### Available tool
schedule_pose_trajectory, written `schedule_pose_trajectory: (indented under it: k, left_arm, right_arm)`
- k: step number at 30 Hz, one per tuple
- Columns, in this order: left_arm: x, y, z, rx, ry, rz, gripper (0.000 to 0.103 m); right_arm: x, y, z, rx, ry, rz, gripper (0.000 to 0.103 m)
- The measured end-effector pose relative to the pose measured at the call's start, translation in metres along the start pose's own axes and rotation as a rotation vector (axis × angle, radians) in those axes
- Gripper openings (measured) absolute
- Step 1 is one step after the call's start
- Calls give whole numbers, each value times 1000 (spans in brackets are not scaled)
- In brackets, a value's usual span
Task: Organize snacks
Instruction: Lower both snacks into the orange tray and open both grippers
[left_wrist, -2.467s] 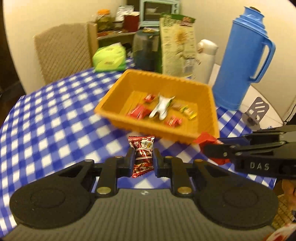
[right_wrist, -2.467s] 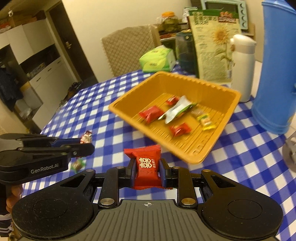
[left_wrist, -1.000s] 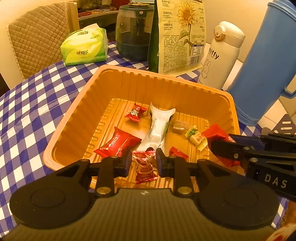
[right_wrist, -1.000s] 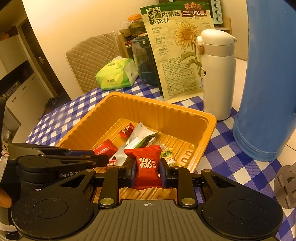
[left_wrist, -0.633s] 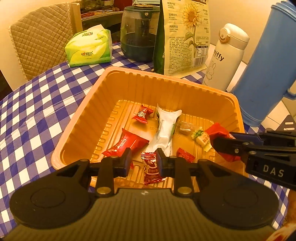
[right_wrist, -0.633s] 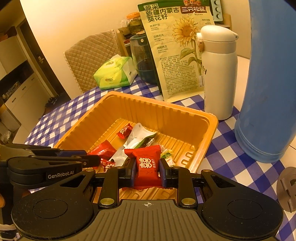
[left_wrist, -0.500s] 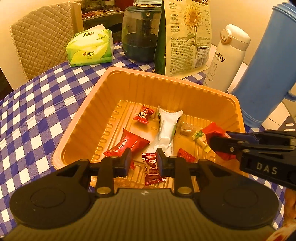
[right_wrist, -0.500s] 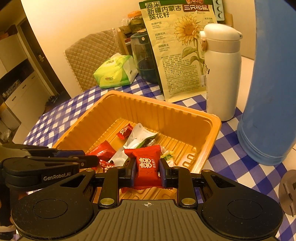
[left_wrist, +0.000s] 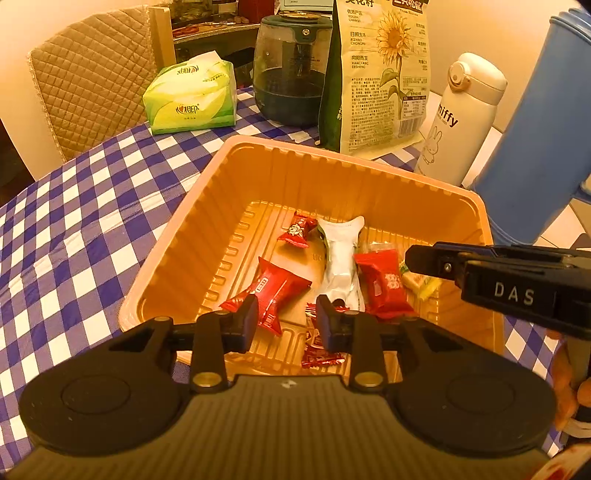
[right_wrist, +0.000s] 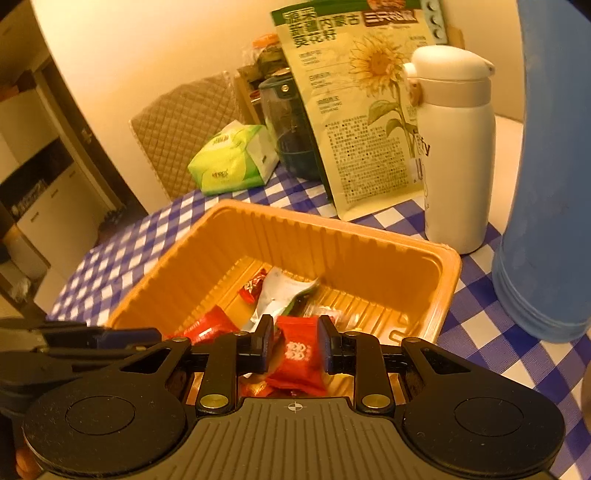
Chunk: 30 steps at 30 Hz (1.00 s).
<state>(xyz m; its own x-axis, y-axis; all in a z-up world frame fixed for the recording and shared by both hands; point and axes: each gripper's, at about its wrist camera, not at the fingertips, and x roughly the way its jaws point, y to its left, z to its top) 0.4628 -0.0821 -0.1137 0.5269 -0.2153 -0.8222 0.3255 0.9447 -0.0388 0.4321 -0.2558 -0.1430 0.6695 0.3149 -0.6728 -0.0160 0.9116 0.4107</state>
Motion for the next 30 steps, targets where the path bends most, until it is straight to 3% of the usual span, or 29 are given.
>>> schedule_pose_trajectory:
  k: [2,4,6,14,19,30]
  left_arm:
    - [-1,-1,0,6,-5,6,36]
    - [-1,-2,0,10,-7,10,38]
    - [-2,-1,0,7,-10,11,44]
    - [-7,-2,-1,2,-38,45,62]
    - [-14,1,-3,-11,-46,52,64]
    - [-42,5,-22,-42,-78,68,71]
  right_arm:
    - [2,-2,2,23,14,9,32]
    - [1,-3,3,29,19,2,59]
    - [-3,-3,2,19,-1,-11,68]
    - [-15,-6,-1,14,-7,-10,77]
    - [-24,-6,-3,10,-8,-13,85]
    - [-50,1,-10,-33,-11,-22,89]
